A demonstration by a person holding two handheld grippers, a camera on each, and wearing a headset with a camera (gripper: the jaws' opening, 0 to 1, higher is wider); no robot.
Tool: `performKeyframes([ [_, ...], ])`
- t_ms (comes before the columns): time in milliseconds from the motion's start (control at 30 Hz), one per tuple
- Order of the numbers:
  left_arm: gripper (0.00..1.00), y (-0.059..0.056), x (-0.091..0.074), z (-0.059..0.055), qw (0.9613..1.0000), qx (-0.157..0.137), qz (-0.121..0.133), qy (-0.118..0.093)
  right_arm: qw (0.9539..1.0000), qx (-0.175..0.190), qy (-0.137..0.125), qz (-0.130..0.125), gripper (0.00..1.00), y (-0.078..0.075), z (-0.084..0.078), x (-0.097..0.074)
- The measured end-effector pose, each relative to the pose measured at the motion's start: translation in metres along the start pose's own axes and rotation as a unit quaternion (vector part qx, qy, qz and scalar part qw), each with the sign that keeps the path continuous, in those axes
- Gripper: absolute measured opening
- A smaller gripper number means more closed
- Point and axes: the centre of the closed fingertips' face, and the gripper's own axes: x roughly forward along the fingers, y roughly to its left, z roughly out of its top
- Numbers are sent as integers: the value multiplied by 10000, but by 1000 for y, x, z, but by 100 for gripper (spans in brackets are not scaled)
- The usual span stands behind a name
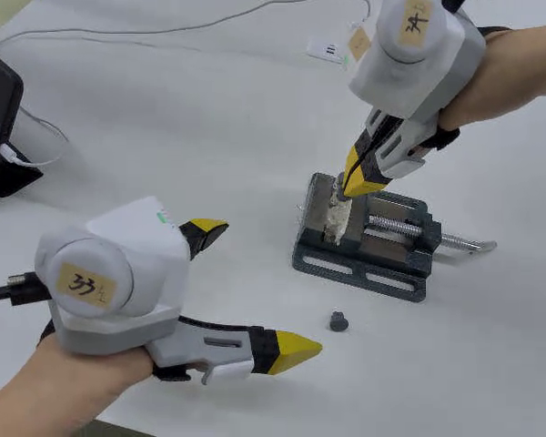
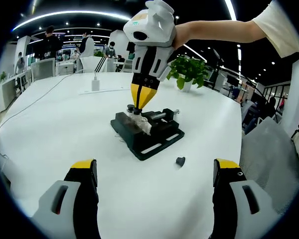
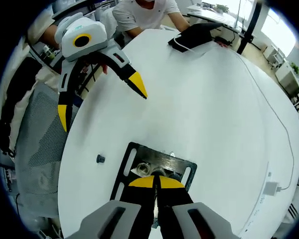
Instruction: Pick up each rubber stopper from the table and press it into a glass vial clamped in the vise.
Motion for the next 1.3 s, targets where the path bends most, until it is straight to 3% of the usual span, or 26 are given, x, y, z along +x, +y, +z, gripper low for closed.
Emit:
performKeyframes([
  [233, 96, -1, 4, 0, 10000, -18, -40, 10, 9997, -19, 250, 42, 0, -3, -1, 2],
  [433, 96, -3, 5, 0, 10000, -64, -38, -13, 9969, 689, 172, 342, 0, 0, -3, 1],
  [467, 96, -3, 5, 0, 10000, -67, -39, -9, 9965, 731, 177, 372, 0, -6, -3, 2],
  [1033, 96, -4, 8, 0, 9998, -183, -23, -36, 9942, 724, 643, 476, 0, 1, 0, 2],
  [1167, 96, -4, 8, 0, 9998, -189, -16, -34, 9937, 748, 701, 454, 0, -9, -2, 5],
  [1200, 96, -4, 8, 1, 9998, -172, -24, -33, 9939, 705, 710, 469, 0, -19, -3, 8],
  [1300, 96, -4, 8, 5, 9998, -168, -22, -85, 9937, 712, 761, 423, 0, -22, -4, 10],
])
